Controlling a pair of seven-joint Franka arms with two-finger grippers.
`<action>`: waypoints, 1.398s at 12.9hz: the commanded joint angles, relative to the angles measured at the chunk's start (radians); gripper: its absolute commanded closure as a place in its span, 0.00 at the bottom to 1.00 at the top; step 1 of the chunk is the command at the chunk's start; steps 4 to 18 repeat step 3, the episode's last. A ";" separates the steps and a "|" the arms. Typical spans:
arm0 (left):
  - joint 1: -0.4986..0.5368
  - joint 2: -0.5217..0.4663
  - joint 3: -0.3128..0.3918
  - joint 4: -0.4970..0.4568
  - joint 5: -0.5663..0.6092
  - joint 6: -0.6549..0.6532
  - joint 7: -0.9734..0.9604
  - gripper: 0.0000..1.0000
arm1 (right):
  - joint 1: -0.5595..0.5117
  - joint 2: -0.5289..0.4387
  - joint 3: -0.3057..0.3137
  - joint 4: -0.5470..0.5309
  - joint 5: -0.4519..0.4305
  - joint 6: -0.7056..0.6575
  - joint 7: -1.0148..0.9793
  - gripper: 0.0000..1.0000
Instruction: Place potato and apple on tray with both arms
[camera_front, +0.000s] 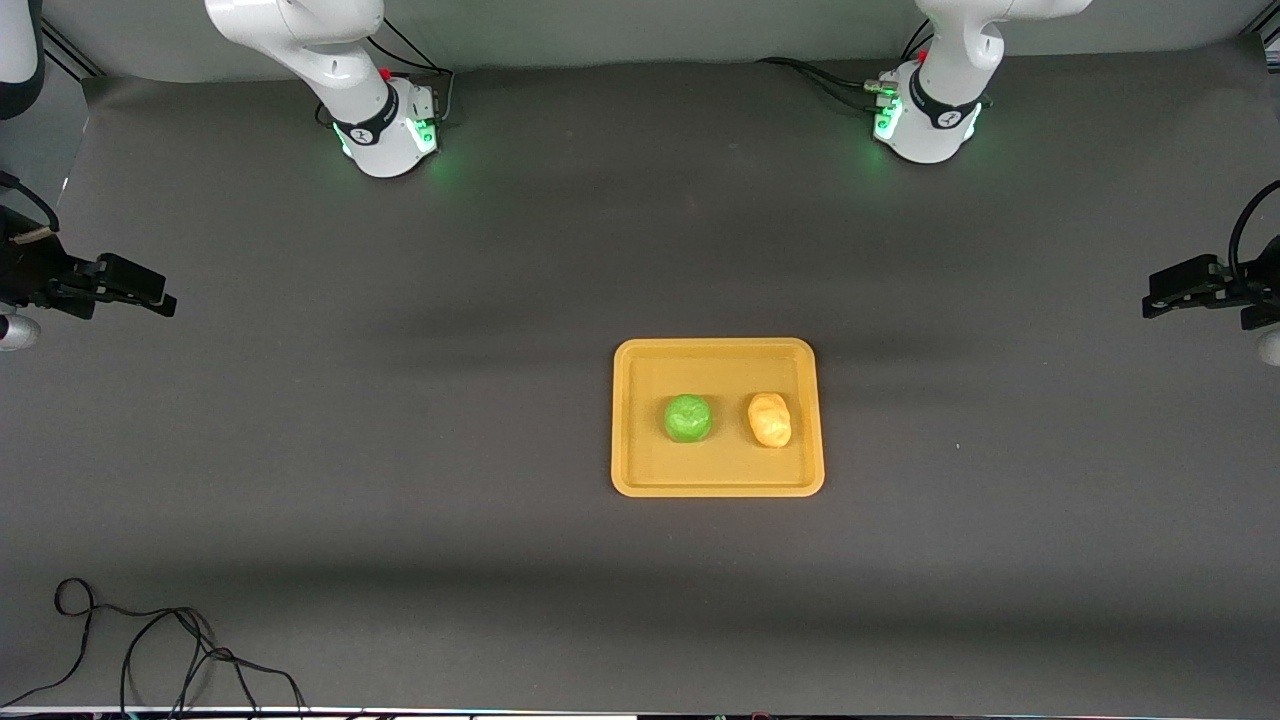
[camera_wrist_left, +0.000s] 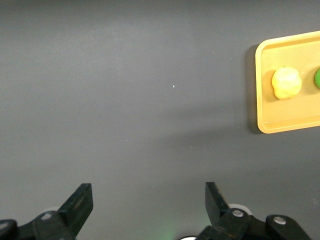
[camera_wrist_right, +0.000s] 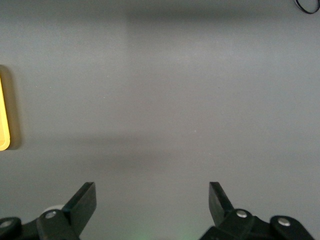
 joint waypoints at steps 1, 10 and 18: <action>-0.018 -0.002 0.015 0.011 -0.003 0.004 -0.004 0.00 | -0.006 -0.008 0.000 -0.002 0.017 -0.010 -0.005 0.00; -0.020 -0.002 0.015 0.011 -0.002 0.005 -0.004 0.00 | -0.005 -0.008 0.001 -0.002 0.016 -0.010 -0.005 0.00; -0.020 -0.002 0.015 0.011 -0.002 0.005 -0.004 0.00 | -0.005 -0.008 0.001 -0.002 0.016 -0.010 -0.005 0.00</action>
